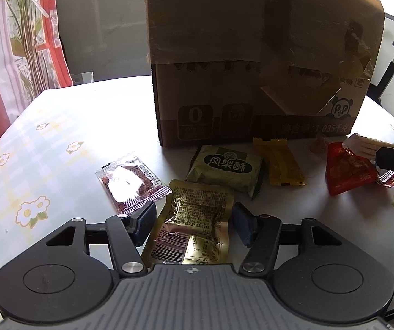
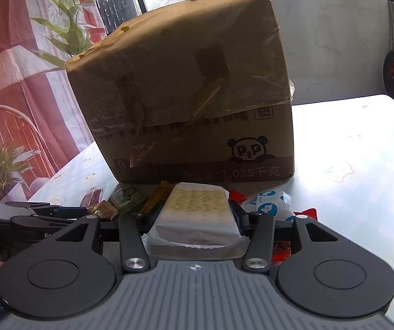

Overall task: Organize snacks
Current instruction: 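Grasp the gold sausage pouch with the left tool while the right tool holds the crackers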

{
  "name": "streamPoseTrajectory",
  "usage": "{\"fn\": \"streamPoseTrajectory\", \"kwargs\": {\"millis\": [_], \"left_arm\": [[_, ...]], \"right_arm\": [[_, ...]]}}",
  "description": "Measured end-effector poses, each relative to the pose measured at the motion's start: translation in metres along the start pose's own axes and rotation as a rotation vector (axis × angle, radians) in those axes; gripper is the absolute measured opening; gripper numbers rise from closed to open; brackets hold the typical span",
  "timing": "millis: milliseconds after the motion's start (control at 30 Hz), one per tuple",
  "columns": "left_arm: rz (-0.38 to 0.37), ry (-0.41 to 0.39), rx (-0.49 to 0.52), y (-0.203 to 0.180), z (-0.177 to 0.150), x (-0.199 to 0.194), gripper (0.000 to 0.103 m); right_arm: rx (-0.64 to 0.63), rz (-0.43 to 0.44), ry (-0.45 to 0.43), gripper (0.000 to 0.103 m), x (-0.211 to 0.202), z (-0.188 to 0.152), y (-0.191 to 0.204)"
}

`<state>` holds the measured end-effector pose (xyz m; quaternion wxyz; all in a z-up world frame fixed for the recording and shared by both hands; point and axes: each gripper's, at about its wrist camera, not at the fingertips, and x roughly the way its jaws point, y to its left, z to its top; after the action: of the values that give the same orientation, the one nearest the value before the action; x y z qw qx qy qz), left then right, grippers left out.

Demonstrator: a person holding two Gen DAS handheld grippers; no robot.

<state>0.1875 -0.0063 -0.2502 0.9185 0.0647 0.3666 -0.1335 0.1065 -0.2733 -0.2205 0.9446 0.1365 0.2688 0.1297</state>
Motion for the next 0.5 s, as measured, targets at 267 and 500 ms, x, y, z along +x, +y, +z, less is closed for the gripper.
{"fn": "streamPoseTrajectory", "kwargs": {"millis": [267, 500], "left_arm": [[-0.024, -0.029, -0.028, -0.003, -0.008, -0.017, 0.050], [-0.026, -0.042, 0.039, -0.024, -0.017, -0.029, 0.048]], "right_arm": [[0.000, 0.003, -0.005, 0.049, -0.002, -0.001, 0.000], [0.000, 0.008, -0.008, 0.049, -0.003, -0.001, 0.001]]}}
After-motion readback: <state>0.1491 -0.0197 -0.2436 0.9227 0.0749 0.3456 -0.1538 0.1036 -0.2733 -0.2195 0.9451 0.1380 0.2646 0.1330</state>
